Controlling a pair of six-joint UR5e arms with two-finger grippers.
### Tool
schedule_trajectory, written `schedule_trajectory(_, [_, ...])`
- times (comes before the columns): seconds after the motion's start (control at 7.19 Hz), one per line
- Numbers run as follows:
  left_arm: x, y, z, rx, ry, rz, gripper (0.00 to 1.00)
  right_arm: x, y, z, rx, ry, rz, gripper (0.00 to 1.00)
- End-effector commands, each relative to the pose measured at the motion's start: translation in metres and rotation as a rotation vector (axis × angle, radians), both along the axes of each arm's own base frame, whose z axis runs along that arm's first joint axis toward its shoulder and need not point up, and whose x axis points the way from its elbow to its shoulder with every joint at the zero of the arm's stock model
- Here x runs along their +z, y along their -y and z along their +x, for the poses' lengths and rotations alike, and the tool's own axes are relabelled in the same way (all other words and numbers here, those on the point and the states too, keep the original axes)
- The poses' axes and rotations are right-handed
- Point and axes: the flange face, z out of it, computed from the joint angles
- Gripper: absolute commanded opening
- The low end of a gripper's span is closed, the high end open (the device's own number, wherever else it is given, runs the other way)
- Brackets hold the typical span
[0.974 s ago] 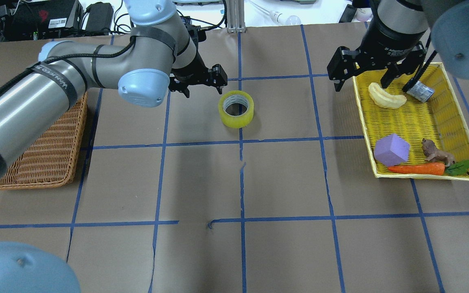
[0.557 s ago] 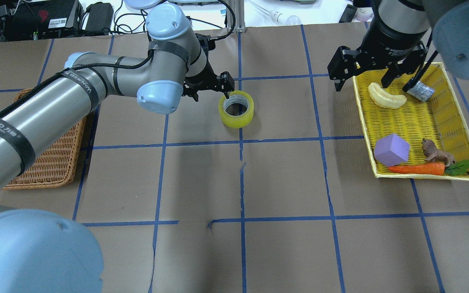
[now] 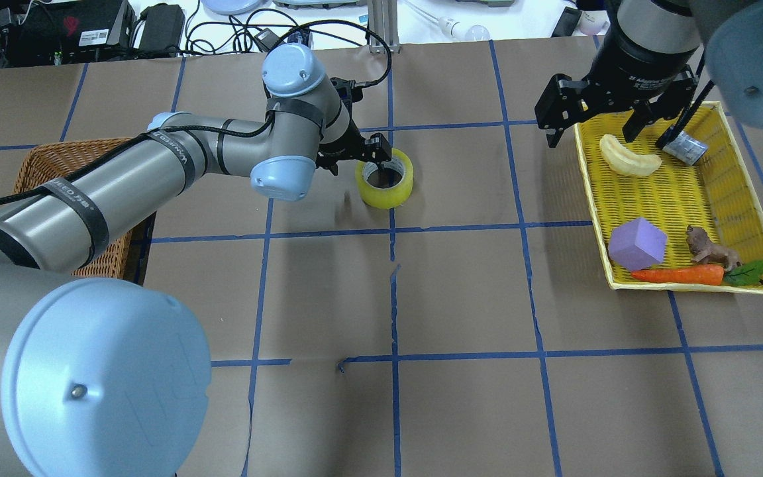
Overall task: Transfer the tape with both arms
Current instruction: 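Lower the left gripper onto the tape roll rim, then grasp the tape roll with the left gripper and carry it toward the wicker basket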
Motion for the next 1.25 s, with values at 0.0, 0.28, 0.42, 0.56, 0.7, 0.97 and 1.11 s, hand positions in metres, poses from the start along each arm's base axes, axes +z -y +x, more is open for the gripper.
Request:
schedule_trajectory(0.0, [-0.013, -0.002, 0.001, -0.015, 0.015, 0.022, 0.3, 0.001, 0.0, 0.0, 0.0, -0.002, -0.002, 1.0])
schedule_trajectory(0.28, [-0.016, -0.007, 0.003, -0.036, 0.023, 0.046, 0.0, 0.001, 0.0, 0.0, 0.001, -0.003, -0.002, 1.0])
schedule_trajectory(0.42, [0.001, -0.007, 0.005, -0.048, 0.029, 0.061, 0.0, 0.001, 0.0, 0.0, 0.0, -0.002, -0.002, 1.0])
schedule_trajectory(0.56, [0.024, 0.004, 0.029, -0.104, 0.04, 0.049, 0.0, 0.001, 0.0, 0.0, 0.001, -0.002, -0.002, 1.0])
schedule_trajectory(0.7, [0.056, 0.019, 0.078, -0.063, 0.05, 0.07, 0.0, 0.001, 0.0, 0.0, 0.0, -0.002, -0.002, 1.0])
schedule_trajectory(0.97, [0.124, 0.03, 0.159, 0.059, 0.046, 0.058, 0.0, 0.001, 0.0, 0.0, 0.0, -0.002, -0.002, 1.0])
schedule_trajectory(1.11, [0.139, 0.029, 0.201, 0.098, 0.048, 0.046, 0.0, 0.001, -0.001, 0.001, 0.001, -0.002, -0.002, 1.0])
